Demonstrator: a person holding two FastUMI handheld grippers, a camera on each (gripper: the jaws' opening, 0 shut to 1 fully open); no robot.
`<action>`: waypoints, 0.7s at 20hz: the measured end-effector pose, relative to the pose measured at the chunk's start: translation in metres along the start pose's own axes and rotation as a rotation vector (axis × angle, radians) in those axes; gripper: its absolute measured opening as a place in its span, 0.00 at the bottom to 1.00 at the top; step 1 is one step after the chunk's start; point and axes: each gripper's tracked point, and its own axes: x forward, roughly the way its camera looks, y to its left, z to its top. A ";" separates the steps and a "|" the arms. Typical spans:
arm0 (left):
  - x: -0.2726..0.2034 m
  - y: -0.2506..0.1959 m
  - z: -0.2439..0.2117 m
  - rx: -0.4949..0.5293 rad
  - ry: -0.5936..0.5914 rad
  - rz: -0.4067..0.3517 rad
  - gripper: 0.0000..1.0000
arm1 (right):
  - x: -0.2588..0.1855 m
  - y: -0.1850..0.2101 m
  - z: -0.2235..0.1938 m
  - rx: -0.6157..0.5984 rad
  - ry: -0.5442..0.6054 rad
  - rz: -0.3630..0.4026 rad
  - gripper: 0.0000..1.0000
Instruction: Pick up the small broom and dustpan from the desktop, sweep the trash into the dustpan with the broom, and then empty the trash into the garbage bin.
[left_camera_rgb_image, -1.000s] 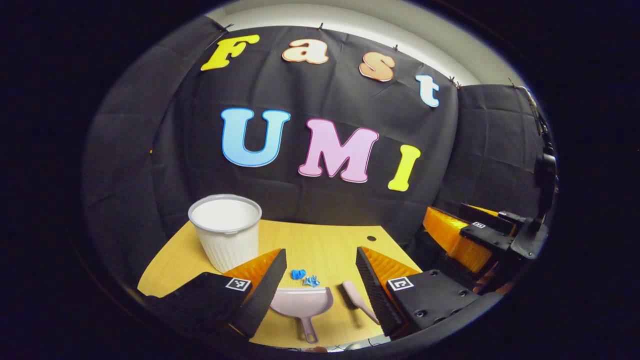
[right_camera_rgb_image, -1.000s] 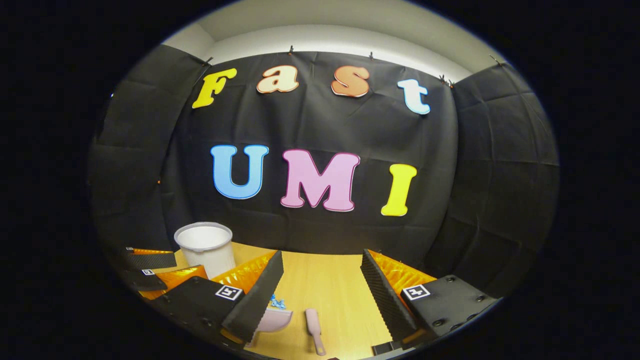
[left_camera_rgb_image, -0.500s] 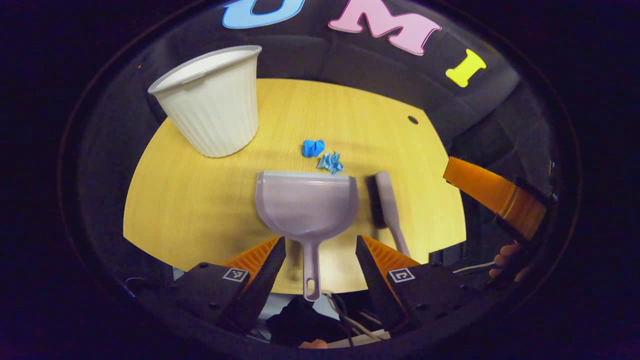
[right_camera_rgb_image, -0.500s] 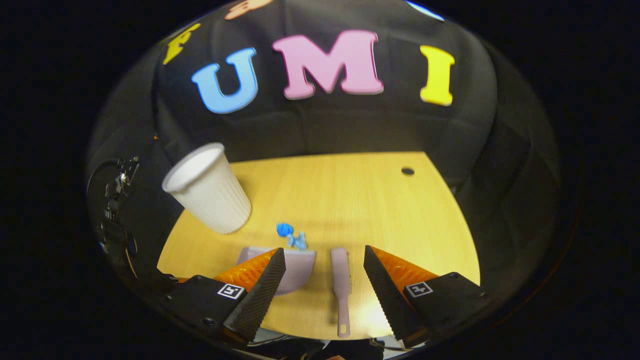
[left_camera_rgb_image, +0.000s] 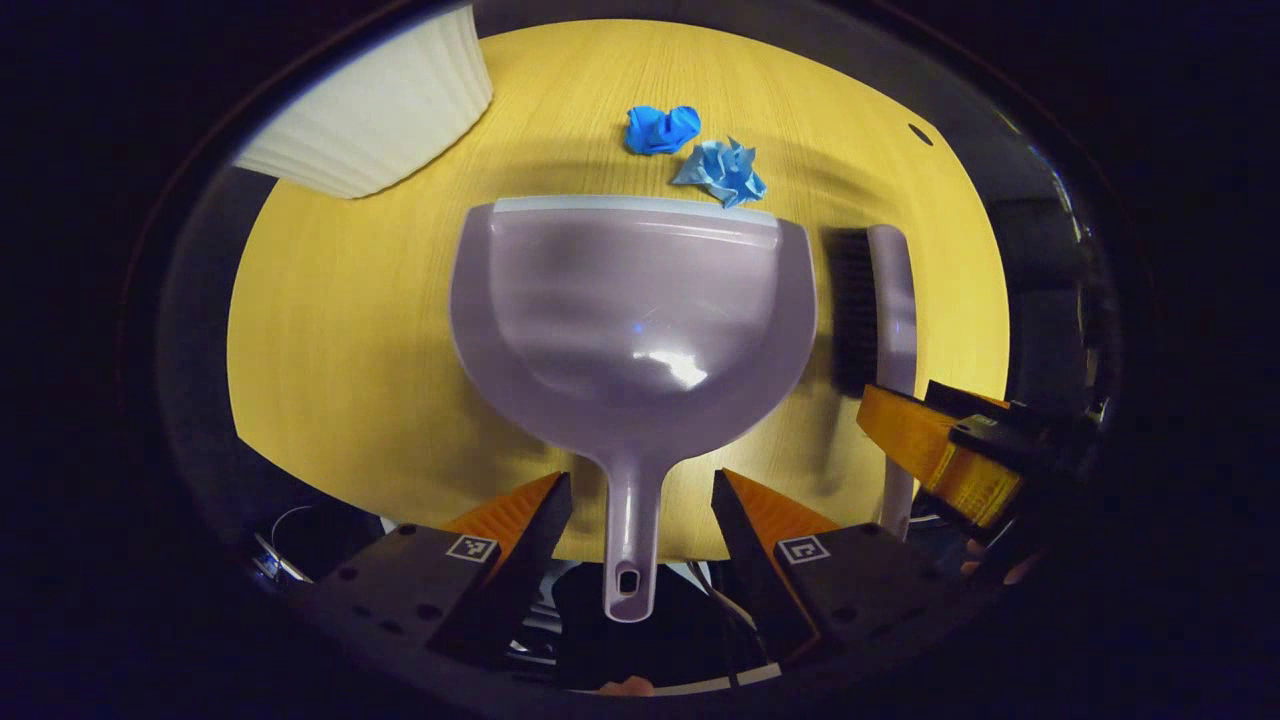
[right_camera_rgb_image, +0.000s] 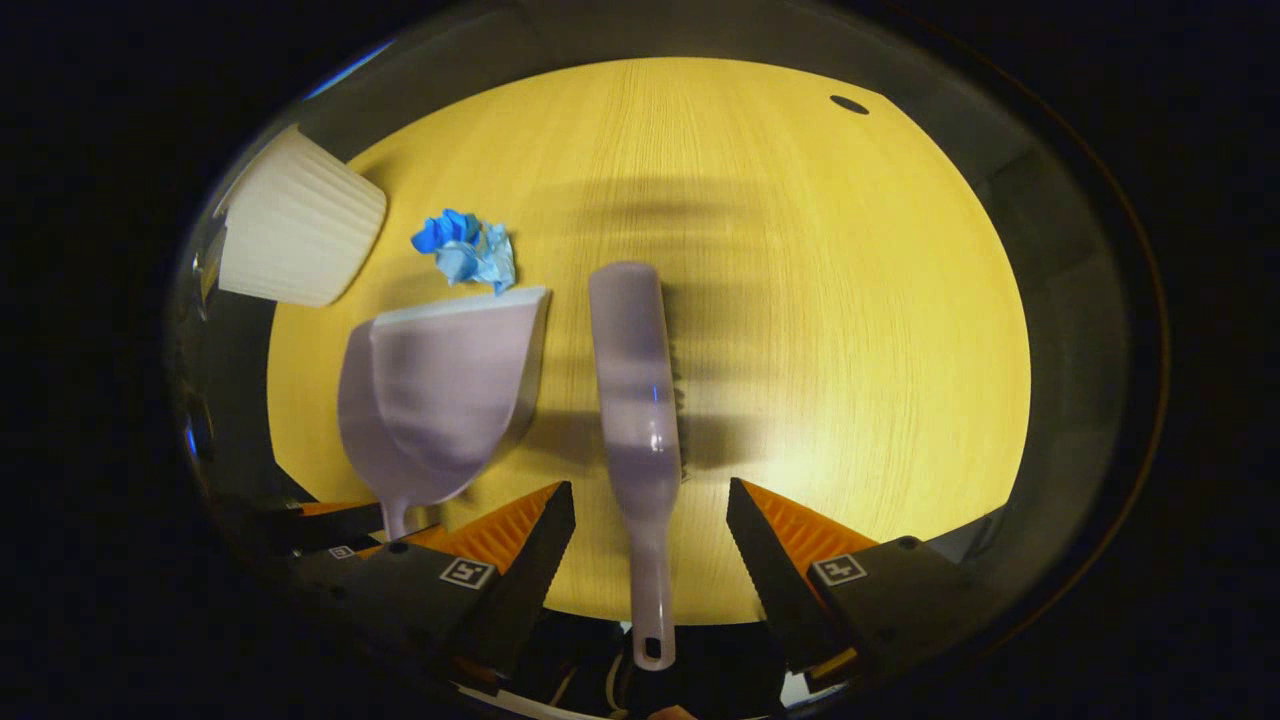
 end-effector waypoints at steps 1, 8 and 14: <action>0.006 0.001 0.000 -0.007 0.017 0.008 0.84 | 0.008 0.000 -0.006 -0.001 0.035 -0.011 0.99; 0.030 0.004 0.011 -0.017 0.051 -0.008 0.84 | 0.038 0.010 -0.018 -0.025 0.101 -0.036 0.99; 0.037 0.014 0.010 0.065 0.059 0.077 0.63 | 0.039 -0.001 -0.020 -0.012 0.116 -0.068 0.52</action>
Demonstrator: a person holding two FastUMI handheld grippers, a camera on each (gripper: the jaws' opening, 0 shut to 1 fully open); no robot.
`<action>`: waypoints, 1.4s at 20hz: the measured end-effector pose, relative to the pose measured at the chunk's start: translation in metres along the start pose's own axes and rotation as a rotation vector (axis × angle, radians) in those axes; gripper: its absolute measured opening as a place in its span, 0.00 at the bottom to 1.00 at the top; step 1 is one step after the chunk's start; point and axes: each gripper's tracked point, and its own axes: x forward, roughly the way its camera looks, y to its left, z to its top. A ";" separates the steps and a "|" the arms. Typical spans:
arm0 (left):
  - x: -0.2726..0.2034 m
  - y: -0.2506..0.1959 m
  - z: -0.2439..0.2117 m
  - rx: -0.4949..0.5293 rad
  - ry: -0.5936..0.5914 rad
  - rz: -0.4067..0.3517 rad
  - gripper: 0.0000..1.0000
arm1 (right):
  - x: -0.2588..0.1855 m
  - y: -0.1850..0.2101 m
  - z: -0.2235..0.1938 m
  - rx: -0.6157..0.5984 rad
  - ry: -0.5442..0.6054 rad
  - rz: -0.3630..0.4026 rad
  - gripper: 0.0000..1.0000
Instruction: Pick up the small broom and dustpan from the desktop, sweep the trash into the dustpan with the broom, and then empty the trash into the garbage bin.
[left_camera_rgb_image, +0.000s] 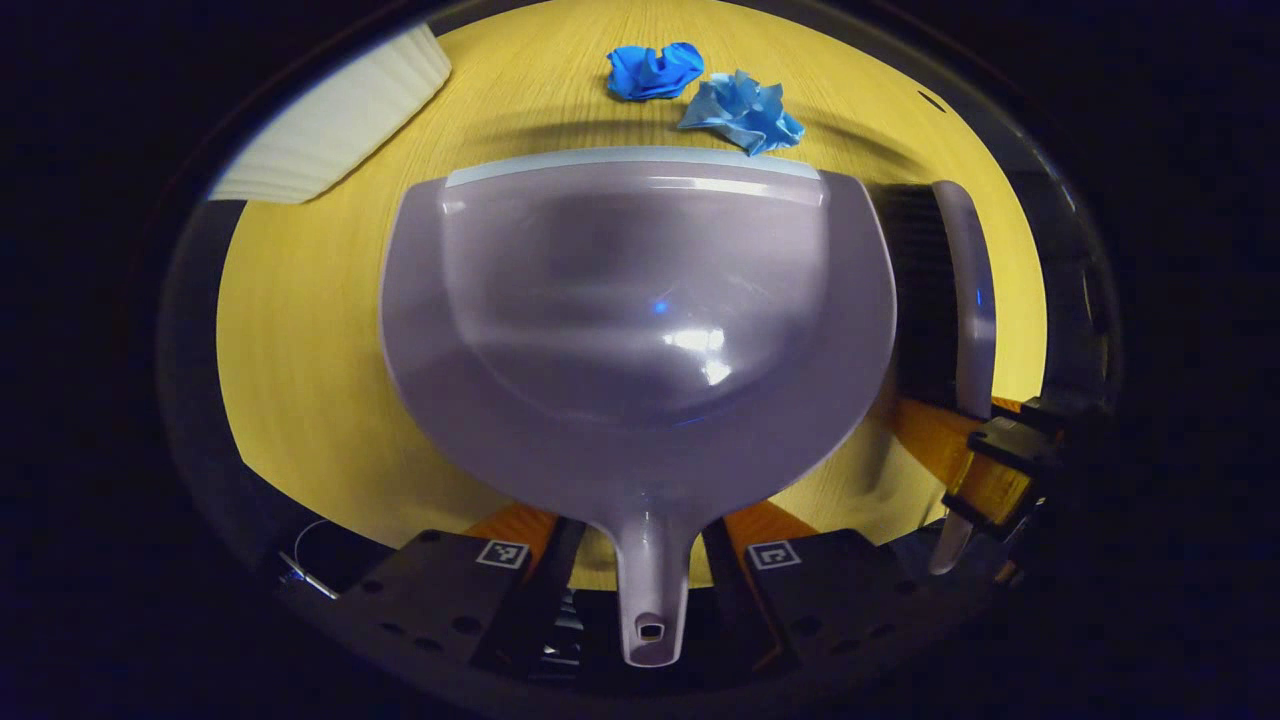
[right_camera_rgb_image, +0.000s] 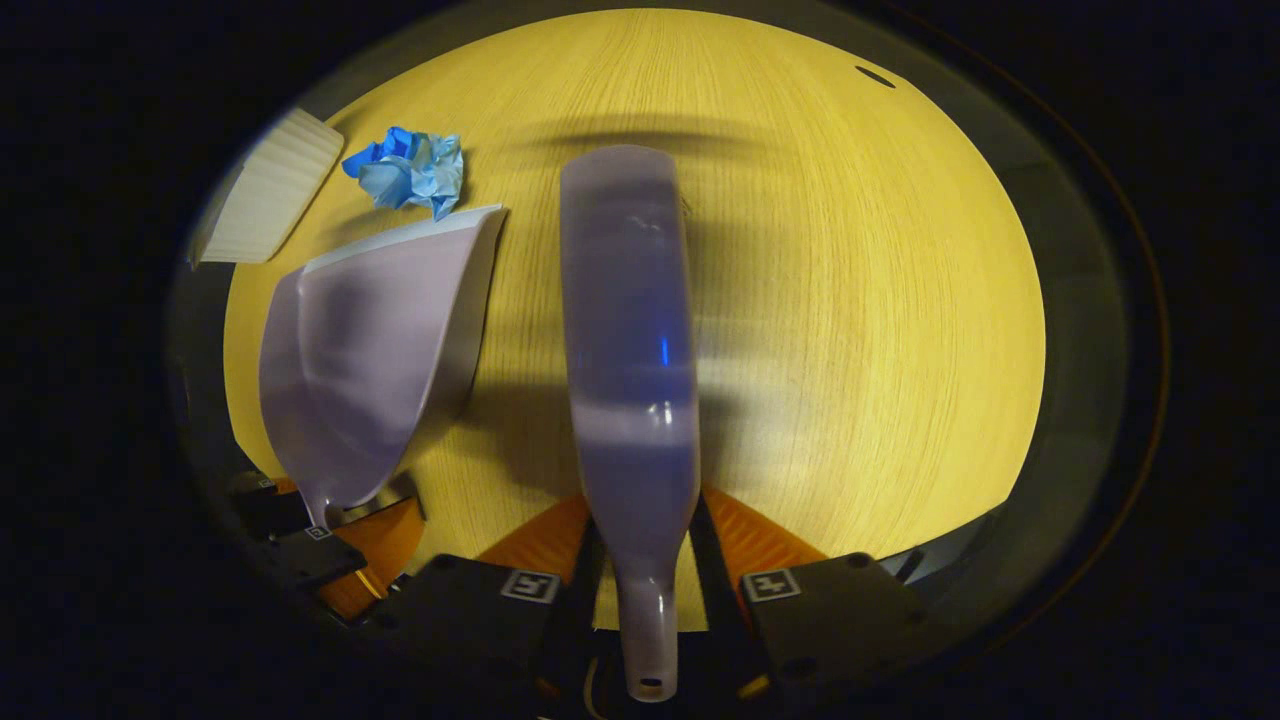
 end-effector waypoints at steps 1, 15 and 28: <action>0.000 -0.001 0.004 0.009 -0.003 0.003 0.53 | -0.001 -0.001 0.002 0.004 0.001 0.003 0.31; -0.027 0.010 0.001 0.105 0.018 -0.109 0.27 | -0.046 0.007 0.045 -0.021 -0.054 0.125 0.24; -0.037 0.048 0.027 0.272 -0.029 -0.005 0.27 | -0.058 0.022 0.243 -0.623 -0.183 -0.058 0.23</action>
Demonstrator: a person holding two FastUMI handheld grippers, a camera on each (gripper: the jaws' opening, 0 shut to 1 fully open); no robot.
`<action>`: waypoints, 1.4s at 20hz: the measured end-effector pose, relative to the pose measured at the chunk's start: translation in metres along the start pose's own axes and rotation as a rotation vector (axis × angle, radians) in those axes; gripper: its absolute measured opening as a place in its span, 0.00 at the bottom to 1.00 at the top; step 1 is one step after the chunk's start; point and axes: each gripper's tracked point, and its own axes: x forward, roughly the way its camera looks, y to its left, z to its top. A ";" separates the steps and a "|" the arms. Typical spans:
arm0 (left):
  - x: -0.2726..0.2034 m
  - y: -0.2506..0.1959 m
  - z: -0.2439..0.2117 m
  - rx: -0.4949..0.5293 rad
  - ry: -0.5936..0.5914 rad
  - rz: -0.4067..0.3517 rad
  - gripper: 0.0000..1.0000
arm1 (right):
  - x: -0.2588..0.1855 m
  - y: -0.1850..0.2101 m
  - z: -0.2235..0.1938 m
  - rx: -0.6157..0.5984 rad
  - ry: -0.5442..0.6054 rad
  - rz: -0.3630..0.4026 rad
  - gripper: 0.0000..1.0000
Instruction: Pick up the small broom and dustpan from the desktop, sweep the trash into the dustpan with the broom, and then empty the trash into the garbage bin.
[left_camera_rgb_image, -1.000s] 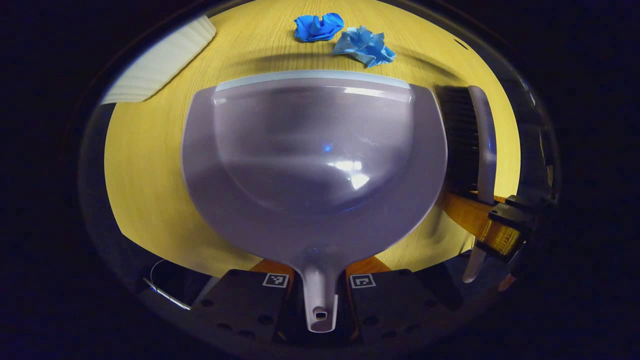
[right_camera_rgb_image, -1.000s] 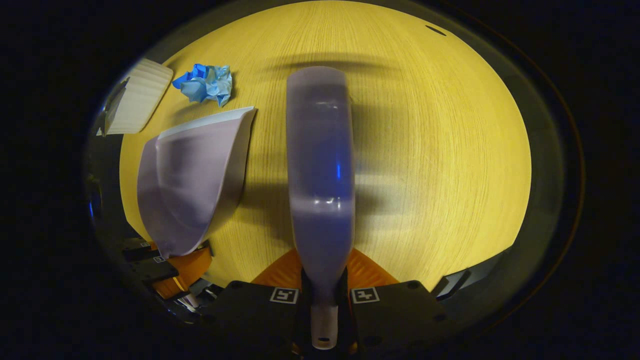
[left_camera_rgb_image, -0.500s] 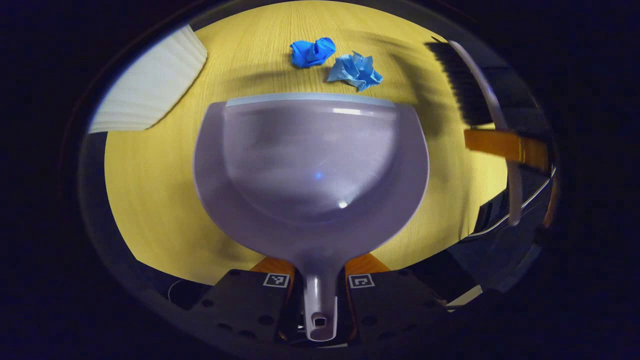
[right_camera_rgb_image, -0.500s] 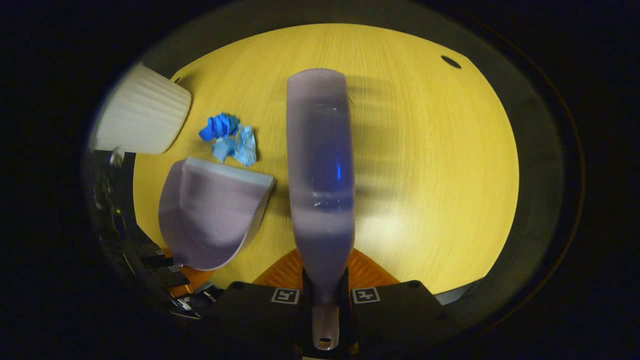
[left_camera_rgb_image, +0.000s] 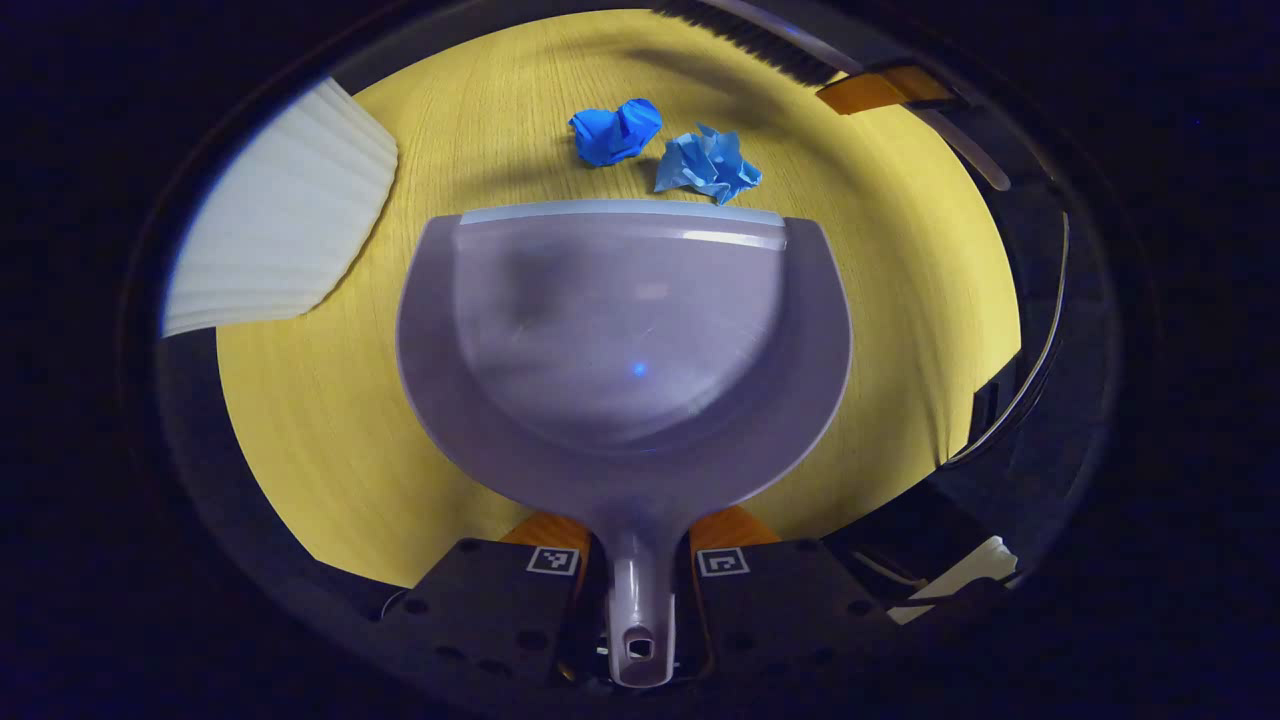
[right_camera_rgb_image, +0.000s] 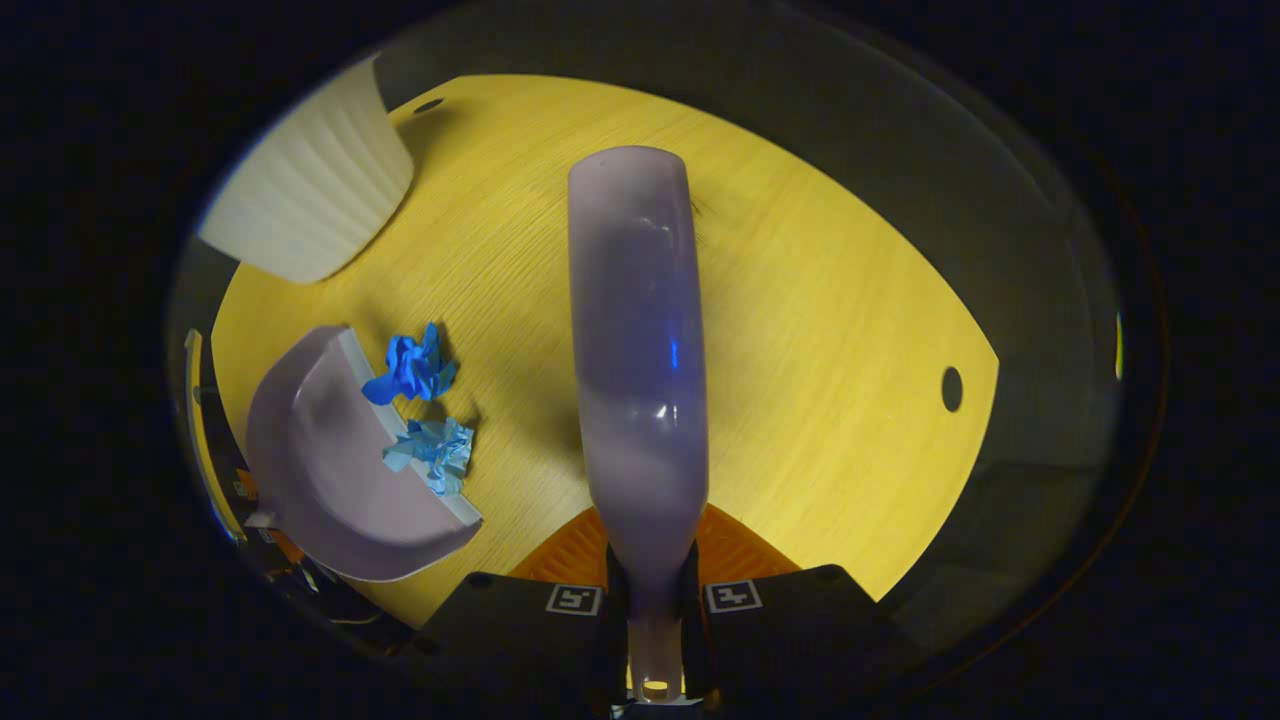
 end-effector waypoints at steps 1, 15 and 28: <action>0.003 0.006 0.002 0.023 -0.009 0.010 0.27 | 0.008 0.008 0.003 -0.031 0.016 0.017 0.23; 0.028 0.040 -0.016 0.247 -0.081 0.101 0.27 | -0.001 0.128 -0.063 -0.279 0.357 0.564 0.24; 0.020 0.040 0.003 0.244 -0.461 0.175 0.25 | -0.049 0.021 -0.042 0.418 -0.355 0.531 0.23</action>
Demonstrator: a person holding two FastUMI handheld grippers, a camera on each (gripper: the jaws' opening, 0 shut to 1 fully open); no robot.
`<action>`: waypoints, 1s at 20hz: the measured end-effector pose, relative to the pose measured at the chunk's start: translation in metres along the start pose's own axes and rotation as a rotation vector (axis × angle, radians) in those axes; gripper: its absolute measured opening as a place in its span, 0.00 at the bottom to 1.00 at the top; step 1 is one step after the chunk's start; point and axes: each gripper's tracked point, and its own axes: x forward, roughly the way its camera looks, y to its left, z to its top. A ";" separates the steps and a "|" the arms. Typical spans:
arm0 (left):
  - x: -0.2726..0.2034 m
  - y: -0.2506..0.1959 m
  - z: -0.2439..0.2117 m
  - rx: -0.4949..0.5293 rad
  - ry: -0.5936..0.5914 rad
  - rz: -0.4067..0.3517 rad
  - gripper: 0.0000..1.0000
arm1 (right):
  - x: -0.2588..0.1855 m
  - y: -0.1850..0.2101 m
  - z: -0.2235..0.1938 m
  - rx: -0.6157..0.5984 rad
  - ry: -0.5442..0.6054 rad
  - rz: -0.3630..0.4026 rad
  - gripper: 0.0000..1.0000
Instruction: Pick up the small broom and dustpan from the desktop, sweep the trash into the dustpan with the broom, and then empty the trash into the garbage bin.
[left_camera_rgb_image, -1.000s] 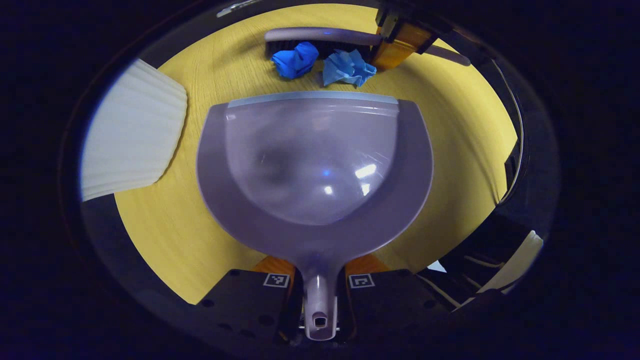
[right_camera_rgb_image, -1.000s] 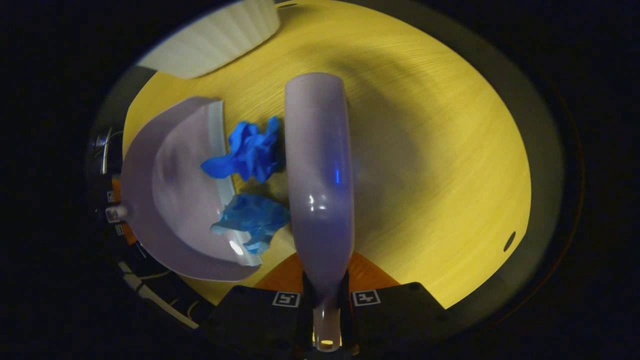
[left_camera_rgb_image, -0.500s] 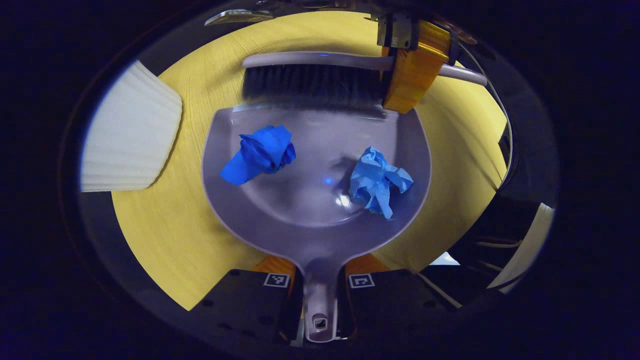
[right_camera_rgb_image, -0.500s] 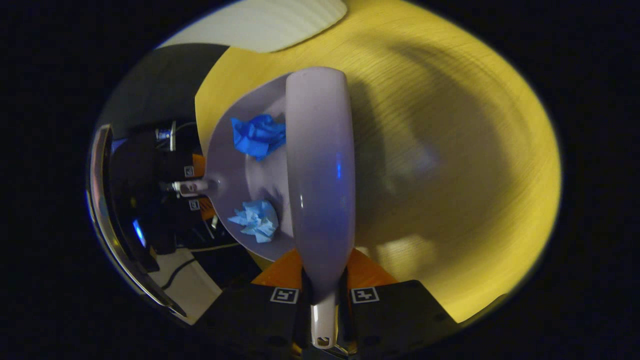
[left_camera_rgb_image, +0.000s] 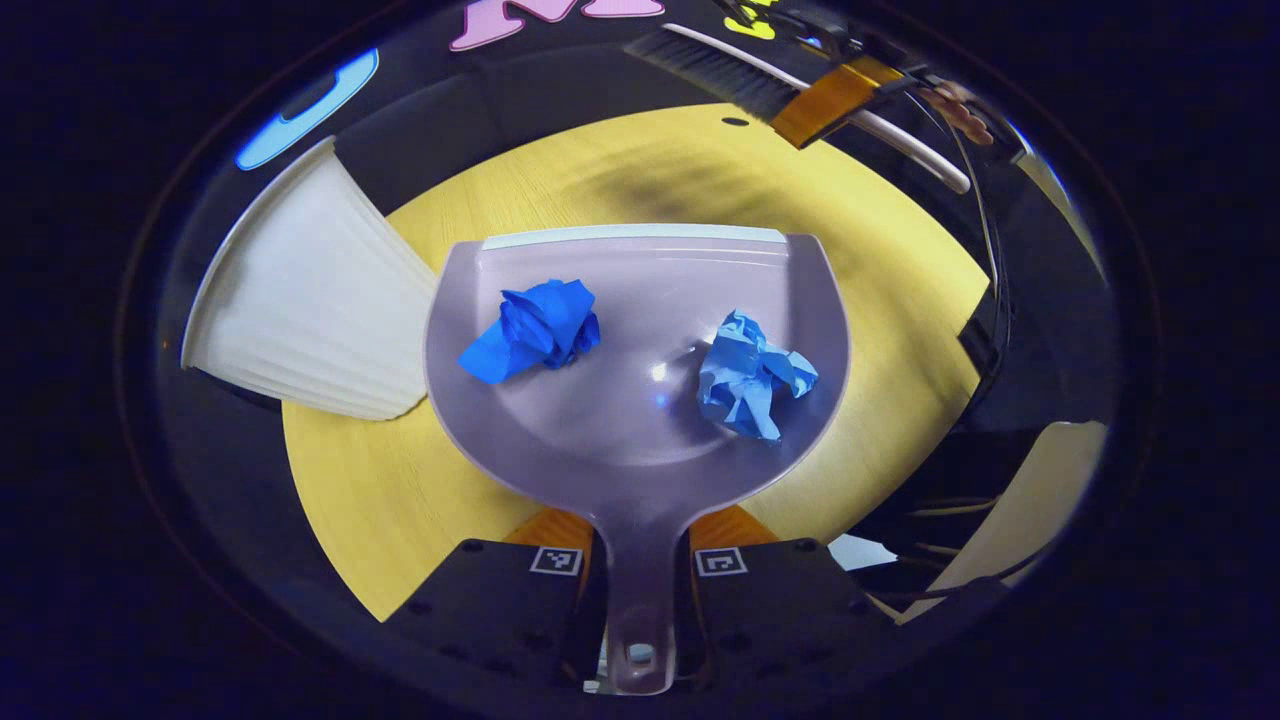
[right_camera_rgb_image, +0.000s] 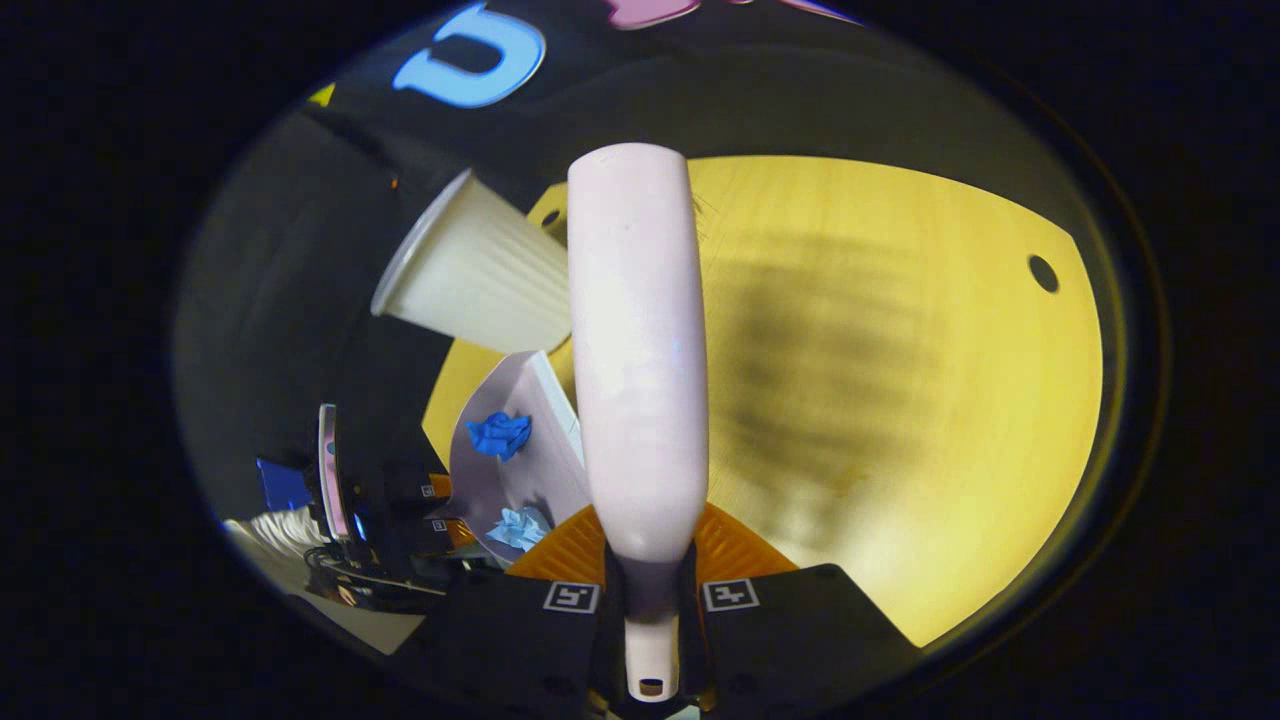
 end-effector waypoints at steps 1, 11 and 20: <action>0.001 0.001 0.001 0.006 -0.044 0.024 0.25 | -0.002 -0.016 -0.012 0.018 -0.031 -0.015 0.23; 0.030 0.024 -0.008 0.077 -0.241 0.365 0.25 | -0.046 -0.043 -0.104 0.103 -0.104 -0.006 0.23; 0.016 0.026 -0.012 0.293 0.140 0.858 0.24 | -0.027 -0.028 -0.108 0.131 -0.098 0.011 0.23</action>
